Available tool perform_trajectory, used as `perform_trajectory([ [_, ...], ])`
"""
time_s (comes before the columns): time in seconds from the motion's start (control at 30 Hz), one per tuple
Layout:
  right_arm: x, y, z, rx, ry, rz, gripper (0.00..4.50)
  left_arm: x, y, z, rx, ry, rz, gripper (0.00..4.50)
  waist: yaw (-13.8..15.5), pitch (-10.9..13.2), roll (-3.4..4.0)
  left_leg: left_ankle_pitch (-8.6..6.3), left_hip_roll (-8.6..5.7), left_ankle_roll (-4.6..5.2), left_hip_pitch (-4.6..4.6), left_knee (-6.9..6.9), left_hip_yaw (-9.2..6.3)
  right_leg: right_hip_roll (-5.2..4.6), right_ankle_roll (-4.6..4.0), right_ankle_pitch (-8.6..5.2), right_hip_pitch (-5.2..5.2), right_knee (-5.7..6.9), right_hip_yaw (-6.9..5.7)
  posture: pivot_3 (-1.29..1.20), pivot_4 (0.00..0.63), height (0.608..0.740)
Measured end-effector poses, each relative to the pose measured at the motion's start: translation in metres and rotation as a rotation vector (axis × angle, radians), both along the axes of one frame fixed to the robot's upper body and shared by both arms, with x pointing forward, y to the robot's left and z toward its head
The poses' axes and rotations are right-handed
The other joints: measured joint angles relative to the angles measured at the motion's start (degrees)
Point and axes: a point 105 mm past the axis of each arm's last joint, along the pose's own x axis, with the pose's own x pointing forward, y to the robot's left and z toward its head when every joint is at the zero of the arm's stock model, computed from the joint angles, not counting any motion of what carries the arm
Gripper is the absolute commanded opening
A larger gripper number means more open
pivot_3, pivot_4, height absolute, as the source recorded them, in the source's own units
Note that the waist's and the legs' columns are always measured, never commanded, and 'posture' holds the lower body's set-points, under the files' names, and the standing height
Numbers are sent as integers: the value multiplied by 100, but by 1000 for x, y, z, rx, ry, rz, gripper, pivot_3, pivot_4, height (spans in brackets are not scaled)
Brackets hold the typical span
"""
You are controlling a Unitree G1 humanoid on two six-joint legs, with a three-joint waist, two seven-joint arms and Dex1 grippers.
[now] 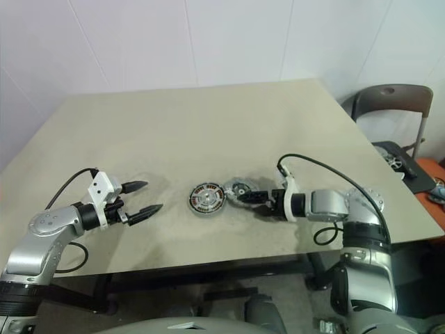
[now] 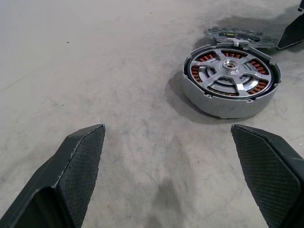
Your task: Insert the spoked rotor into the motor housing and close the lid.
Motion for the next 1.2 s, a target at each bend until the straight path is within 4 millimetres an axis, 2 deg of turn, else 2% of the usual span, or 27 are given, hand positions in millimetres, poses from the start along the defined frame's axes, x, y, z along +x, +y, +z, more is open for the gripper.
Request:
perform_trajectory([
  [0.73, 23, 16, 0, 45, -4, -122, 4480, 3, 3, -3, 11, -6, 1, 4500, -79, 1, 2, 0, 2, 0, 19, -5, 2, 4, 0, 0, 18, -2, 2, 0, 0, 740],
  [1.03, 32, 18, 7, 57, -40, -161, 4480, 3, 5, -4, 15, -8, -2, 4500, -146, 2, 4, 0, 3, 1, 21, -7, 2, 4, 0, 0, 17, -2, 4, 0, 0, 740],
  [1.2, 34, 26, 21, 69, -96, -131, 4480, 4, 5, -4, 18, -10, -2, 4500, -138, 2, 4, -1, 4, 1, 20, -8, 2, 4, 0, 0, 17, -3, 4, 0, 0, 740],
])
